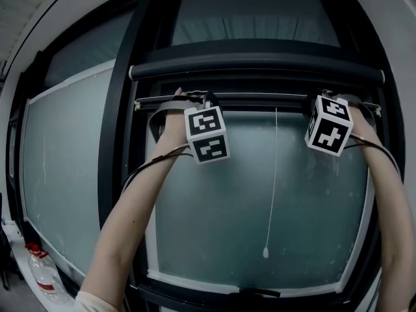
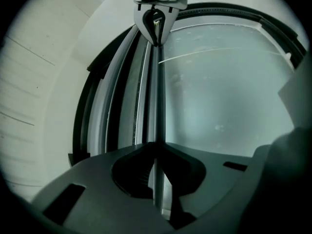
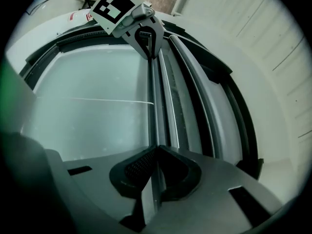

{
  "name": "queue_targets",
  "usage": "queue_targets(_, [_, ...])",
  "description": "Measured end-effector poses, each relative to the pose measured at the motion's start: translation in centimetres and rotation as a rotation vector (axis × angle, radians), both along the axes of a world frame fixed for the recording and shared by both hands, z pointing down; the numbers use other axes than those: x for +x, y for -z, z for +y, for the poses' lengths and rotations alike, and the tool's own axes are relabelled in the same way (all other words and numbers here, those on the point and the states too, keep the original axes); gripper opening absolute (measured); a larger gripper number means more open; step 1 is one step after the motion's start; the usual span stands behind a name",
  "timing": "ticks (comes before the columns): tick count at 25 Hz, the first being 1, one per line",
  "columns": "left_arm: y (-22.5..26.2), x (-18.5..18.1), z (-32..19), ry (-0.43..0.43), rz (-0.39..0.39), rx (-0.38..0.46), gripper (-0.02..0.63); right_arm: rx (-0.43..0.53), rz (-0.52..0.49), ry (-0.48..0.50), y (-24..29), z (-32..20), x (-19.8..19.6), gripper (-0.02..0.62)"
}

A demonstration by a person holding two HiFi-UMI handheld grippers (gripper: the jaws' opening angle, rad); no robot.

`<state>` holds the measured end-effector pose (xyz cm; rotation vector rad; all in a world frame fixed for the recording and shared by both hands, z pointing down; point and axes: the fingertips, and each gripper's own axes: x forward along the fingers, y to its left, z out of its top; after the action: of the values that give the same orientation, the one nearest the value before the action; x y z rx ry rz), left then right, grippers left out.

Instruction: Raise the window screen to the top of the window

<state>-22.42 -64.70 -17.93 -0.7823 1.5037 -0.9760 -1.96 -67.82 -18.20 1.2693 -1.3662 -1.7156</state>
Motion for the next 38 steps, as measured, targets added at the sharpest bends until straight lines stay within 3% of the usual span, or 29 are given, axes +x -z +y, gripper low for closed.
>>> queue_targets(8, [4.8,-0.1,0.2,-0.030,-0.014,0.148,0.020,0.129,-0.059,-0.004,4.8,0.2,-0.3,0.020])
queue_targets(20, [7.6,-0.2,0.4,-0.081,-0.004,0.212,0.020,0.225,-0.111,0.035,7.5,-0.1,-0.3,0.021])
queue_targets(26, [7.8,0.0,0.5,-0.115,-0.037,0.212,0.021,0.214,-0.119,0.084,7.9,0.1,-0.1,0.025])
queue_targets(28, [7.8,-0.1,0.8,-0.218,0.061,0.222,0.025,0.211,-0.139,0.091,7.8,0.3,-0.1,0.025])
queue_targets(30, [7.9,0.1,1.6,-0.453,0.262,0.240,0.051,0.182,-0.240,0.170,7.9,0.8,0.1,0.032])
queue_targets(33, [7.5,-0.3,3.6,-0.810,0.577,0.316,0.041,0.110,-0.540,0.451,8.3,2.4,1.4,0.029])
queue_targets(35, [6.5,-0.6,4.6,-0.954,0.698,0.362,0.041,0.062,-0.703,0.629,8.1,3.2,2.3,0.029])
queue_targets(38, [3.4,-0.5,5.2,-1.118,0.823,0.399,0.041,-0.005,-0.829,0.806,5.6,3.9,2.8,0.029])
